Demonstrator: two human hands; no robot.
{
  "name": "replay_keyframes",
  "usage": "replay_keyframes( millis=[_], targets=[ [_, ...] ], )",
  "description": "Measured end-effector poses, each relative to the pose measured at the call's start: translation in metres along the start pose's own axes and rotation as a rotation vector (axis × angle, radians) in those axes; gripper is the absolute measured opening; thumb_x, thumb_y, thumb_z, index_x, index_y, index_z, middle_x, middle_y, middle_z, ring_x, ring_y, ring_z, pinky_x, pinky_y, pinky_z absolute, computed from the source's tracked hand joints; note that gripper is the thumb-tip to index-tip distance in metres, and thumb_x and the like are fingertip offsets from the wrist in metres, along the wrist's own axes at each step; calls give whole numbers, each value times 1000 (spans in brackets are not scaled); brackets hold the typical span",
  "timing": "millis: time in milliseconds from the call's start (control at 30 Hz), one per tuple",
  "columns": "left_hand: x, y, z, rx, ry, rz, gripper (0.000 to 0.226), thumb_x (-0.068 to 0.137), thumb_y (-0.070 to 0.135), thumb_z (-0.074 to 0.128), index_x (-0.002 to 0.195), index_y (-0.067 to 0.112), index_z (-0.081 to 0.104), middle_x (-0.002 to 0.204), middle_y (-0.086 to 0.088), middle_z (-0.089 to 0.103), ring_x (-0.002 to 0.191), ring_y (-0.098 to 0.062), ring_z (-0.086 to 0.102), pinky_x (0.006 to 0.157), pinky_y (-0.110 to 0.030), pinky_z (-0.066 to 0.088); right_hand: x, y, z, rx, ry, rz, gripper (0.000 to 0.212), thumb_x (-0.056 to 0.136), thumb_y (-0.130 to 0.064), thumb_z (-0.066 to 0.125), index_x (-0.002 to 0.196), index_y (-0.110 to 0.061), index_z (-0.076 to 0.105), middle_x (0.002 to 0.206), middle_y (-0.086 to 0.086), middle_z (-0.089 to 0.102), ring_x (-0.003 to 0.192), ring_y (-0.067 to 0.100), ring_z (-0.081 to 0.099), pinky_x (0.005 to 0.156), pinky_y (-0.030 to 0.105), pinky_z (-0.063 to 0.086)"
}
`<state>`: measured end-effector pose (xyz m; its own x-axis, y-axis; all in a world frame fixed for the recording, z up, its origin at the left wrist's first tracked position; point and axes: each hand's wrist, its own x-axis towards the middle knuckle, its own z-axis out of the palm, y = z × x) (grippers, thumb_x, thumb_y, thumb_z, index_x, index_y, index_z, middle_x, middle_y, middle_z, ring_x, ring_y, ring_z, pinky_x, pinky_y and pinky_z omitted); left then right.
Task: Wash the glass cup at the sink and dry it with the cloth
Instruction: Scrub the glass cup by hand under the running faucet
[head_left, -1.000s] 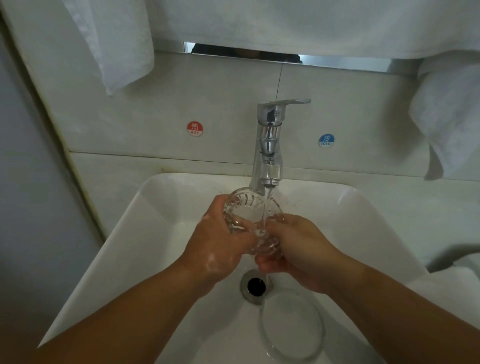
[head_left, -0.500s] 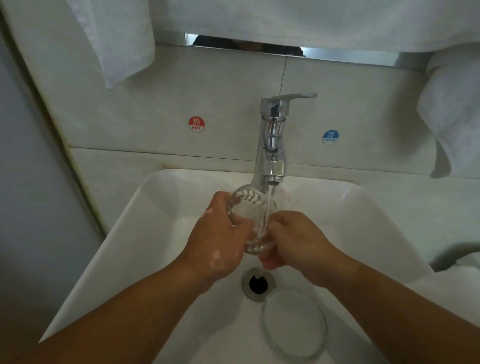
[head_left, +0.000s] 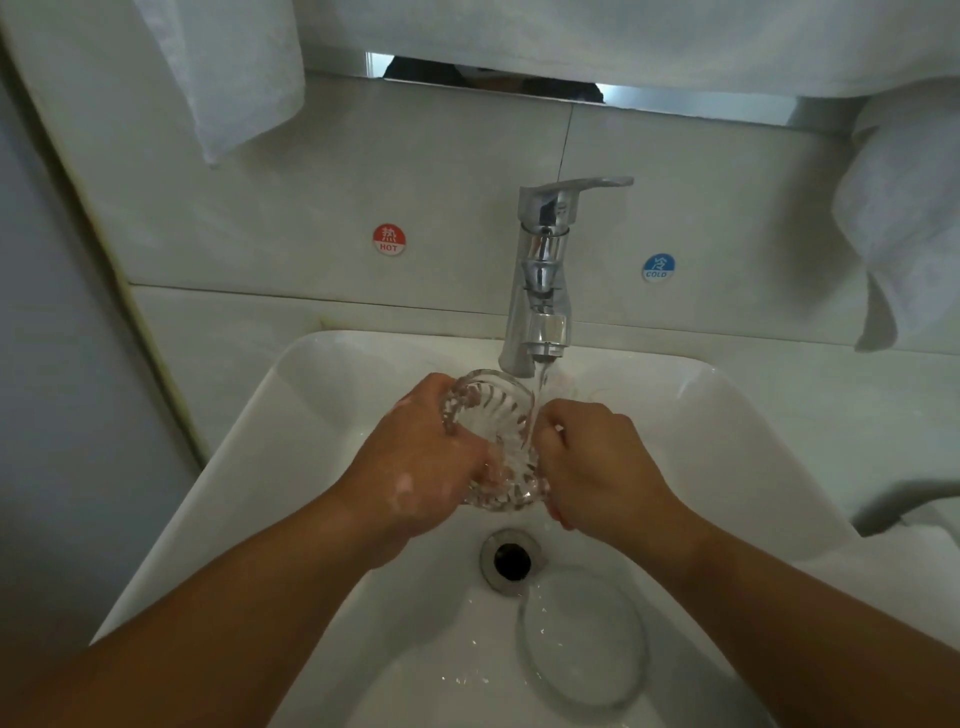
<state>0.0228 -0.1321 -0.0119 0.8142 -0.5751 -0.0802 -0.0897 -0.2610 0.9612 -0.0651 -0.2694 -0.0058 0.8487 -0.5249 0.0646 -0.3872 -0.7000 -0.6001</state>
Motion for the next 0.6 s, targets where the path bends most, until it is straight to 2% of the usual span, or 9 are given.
replay_keyframes(
  millis=[33,100,167,200,300,367,500,533,600],
  targets=[
    [-1,0,0,-20,14,9,39,85,13,75,115,32,60,109,1,72,99,-24,73,82,-47,65,0,-2,1,14,15,-1,35,105,-20,40,79,-10,60,60,5,63,49,20,63,53,37,58],
    [-5,-1,4,-68,68,64,40,86,14,75,115,36,59,108,4,73,98,-20,73,82,-46,65,-1,-5,5,230,-10,68,30,105,-15,40,83,-8,59,57,8,63,42,17,60,44,31,52],
    [-9,0,11,-76,108,114,42,91,12,73,121,37,57,109,7,73,99,-15,73,82,-41,66,-5,-11,4,501,-92,153,25,102,-9,42,87,-6,61,60,12,66,44,19,61,46,30,53],
    [-10,0,13,-67,114,122,41,93,10,70,122,36,57,110,6,73,99,-15,73,82,-40,66,-7,-12,4,541,-120,153,23,101,-7,43,87,-8,62,62,13,67,47,21,63,48,31,54],
    [-7,1,11,-142,29,16,33,94,3,64,110,31,59,108,-5,73,95,-24,76,79,-46,66,-2,-3,2,212,-16,35,20,102,-14,42,90,-15,58,66,2,65,51,16,61,50,25,48],
    [-6,3,8,-219,-40,-66,32,90,1,68,109,26,61,111,-7,73,96,-27,76,78,-47,67,0,1,1,40,30,-17,25,104,-17,38,87,-20,57,67,-6,58,54,10,55,51,22,42],
    [-6,2,9,-210,54,-11,42,78,14,78,114,28,62,112,-2,73,100,-24,74,83,-48,65,-5,-3,5,236,-109,104,32,105,-15,34,83,-14,57,68,8,65,41,13,56,41,25,43],
    [-6,2,9,-216,76,7,41,80,12,77,114,29,63,110,-1,75,99,-23,75,83,-48,65,-7,-5,6,255,-122,100,32,106,-16,34,83,-14,56,70,8,65,43,13,58,41,25,43],
    [-6,3,7,-248,64,9,36,88,3,71,113,28,66,104,0,78,94,-22,77,82,-49,65,-6,-4,4,103,-42,-8,28,106,-20,34,84,-20,50,74,-3,59,59,14,60,48,18,39]
  ],
)
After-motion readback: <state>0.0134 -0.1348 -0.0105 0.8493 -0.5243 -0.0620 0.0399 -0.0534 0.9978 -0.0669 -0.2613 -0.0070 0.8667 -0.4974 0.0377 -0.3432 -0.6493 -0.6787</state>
